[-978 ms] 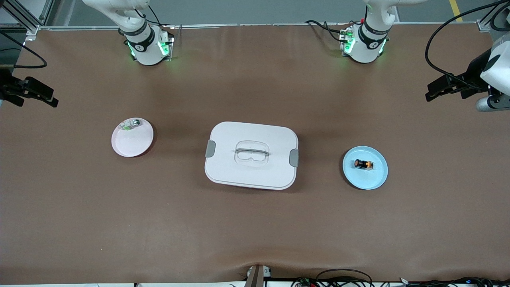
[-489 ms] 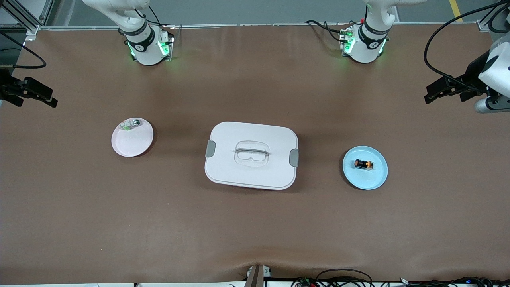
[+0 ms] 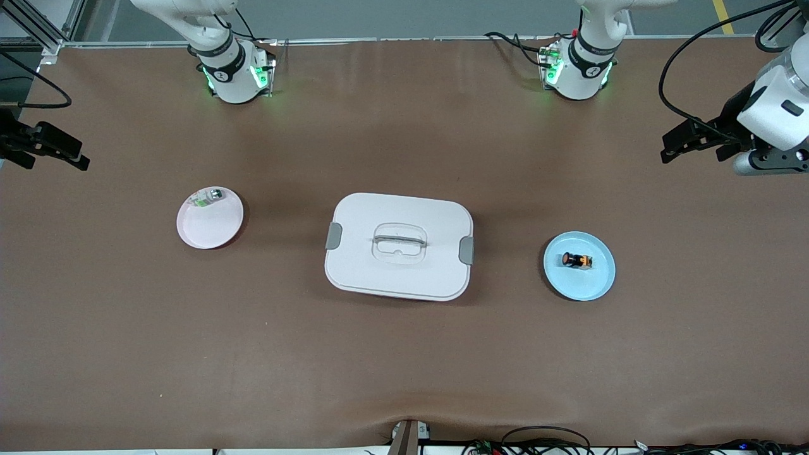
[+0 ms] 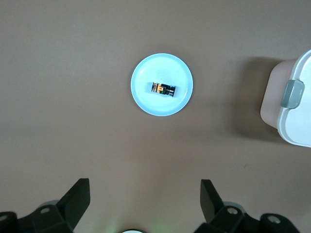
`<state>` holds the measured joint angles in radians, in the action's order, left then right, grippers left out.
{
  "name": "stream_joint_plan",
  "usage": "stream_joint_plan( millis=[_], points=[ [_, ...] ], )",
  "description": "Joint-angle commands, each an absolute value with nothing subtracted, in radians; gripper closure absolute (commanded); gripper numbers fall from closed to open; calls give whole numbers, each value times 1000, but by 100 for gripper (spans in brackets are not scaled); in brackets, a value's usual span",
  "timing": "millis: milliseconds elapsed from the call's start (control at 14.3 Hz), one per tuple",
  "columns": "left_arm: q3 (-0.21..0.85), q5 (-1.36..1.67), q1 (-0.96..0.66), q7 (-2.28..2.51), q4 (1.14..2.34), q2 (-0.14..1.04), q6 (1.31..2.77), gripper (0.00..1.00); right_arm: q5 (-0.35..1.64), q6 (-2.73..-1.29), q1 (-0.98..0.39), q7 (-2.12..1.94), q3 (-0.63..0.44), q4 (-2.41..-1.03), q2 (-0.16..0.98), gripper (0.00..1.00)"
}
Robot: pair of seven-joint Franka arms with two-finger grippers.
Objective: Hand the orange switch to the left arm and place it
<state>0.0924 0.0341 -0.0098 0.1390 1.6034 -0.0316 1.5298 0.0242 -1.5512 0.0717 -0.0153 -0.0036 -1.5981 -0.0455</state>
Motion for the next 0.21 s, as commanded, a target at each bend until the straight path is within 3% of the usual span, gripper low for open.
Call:
stream_joint_plan(
  millis=[0, 140],
  points=[
    [92, 20, -14, 138, 1591, -20, 1540, 0, 9, -1537, 86, -17, 5, -1569, -35, 0],
    [92, 20, -12, 140, 1589, -20, 1540, 0, 12, -1537, 87, -20, 5, -1569, -34, 0]
  ],
)
